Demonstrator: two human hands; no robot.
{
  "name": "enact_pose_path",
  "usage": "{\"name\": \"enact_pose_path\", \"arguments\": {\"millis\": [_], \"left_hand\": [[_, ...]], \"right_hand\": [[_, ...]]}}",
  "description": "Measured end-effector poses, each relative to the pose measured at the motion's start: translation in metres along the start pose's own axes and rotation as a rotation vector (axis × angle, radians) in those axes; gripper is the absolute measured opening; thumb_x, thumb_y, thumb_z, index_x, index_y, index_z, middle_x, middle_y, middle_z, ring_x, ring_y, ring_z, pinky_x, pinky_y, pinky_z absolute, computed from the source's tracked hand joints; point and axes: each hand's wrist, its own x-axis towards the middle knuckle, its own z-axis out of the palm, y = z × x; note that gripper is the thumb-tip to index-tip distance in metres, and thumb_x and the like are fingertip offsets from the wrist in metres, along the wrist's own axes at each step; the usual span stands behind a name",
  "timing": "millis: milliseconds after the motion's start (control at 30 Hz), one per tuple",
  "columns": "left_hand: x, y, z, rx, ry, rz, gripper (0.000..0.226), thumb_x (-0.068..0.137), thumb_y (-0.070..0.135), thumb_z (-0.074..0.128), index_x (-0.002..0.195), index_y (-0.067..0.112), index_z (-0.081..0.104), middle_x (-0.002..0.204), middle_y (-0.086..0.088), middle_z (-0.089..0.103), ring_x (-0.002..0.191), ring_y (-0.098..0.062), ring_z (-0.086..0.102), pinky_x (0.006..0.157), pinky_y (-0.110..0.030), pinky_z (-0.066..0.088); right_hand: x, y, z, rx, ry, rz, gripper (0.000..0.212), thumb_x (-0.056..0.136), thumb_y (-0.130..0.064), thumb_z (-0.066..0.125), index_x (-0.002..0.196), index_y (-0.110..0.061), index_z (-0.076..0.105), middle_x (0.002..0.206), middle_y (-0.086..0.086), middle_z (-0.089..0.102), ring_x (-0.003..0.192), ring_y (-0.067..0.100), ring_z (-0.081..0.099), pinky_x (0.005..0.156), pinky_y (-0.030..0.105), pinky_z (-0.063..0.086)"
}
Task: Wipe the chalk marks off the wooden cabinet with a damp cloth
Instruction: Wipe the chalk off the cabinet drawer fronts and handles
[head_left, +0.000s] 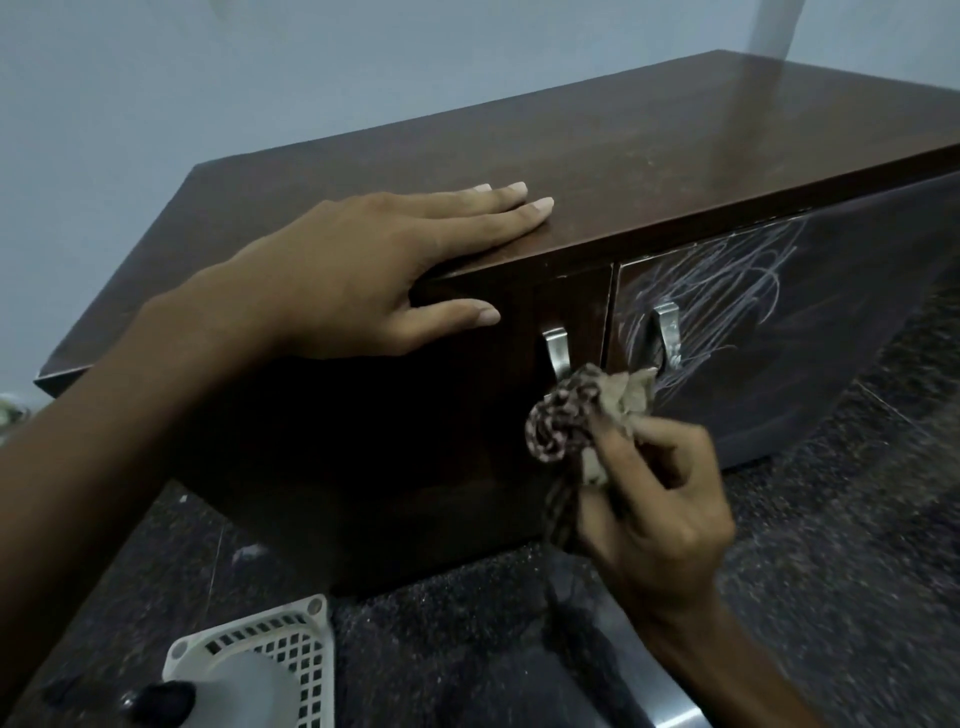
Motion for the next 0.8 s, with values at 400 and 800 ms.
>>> {"name": "enact_pose_path", "arguments": {"millis": [400,800], "left_hand": [[0.0,-0.001,0.0,0.017,-0.003,0.0,0.072,0.092,0.07,0.033,0.158,0.052,0.009,0.165,0.028,0.013,0.153,0.0,0.017,0.107,-0.056,0.046],[0.0,0.0,0.0,0.012,0.005,0.004,0.072,0.093,0.069,0.033,0.159,0.049,0.011,0.166,0.025,0.014,0.153,-0.001,0.018,0.11,-0.054,0.045]], "right_hand": [[0.031,-0.002,-0.007,-0.096,-0.259,-0.104,0.04,0.07,0.007,0.065,0.109,0.0,0.073,0.095,0.015,0.063,0.079,0.017,0.052,0.072,0.014,0.037],[0.039,0.0,0.002,-0.006,-0.11,-0.097,0.037,0.076,0.001,0.058,0.11,0.002,0.073,0.106,0.016,0.064,0.092,0.018,0.059,0.081,0.015,0.044]]}}
